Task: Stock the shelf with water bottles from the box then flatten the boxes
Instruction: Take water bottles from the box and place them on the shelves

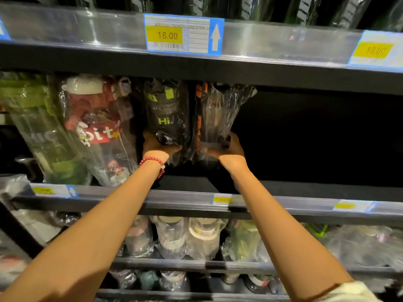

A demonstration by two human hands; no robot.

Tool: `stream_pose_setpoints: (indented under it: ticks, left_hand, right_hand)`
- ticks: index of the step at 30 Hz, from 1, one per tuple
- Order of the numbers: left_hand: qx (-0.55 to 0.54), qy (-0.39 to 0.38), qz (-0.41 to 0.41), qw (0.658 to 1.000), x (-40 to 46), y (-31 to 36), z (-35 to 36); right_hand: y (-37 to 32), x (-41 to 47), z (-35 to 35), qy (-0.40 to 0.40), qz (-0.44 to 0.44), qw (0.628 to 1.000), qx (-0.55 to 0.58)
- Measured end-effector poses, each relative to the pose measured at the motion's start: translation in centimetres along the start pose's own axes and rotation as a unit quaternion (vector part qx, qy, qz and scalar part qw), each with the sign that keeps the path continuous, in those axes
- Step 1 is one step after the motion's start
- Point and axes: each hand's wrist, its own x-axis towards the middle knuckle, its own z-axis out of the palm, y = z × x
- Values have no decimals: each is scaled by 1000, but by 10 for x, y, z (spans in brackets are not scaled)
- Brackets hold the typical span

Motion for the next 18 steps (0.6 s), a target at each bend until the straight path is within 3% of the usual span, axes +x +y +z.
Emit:
stream_pose_setpoints:
  ticks: [4, 6, 11, 15, 18]
  left_hand:
    - [6, 32, 22, 999, -42, 4, -4]
    - [63, 33, 51, 996, -68, -2, -10]
    - [166, 67, 174, 968, -155, -37, -33]
    - [293, 122, 184, 930, -235, -94, -59]
    - [414, 128, 111, 895, -293, -149, -80]
  right_hand:
    - [-3, -32, -19, 3, -11, 992, -124]
    - [-6, -57, -25, -1, -73, 977, -201]
    - [4, -127, -23, -54, -264, 935, -230]
    - [33, -192, -7, -152, -388, 874, -249]
    - [60, -240, 16, -242, -417, 830, -279]
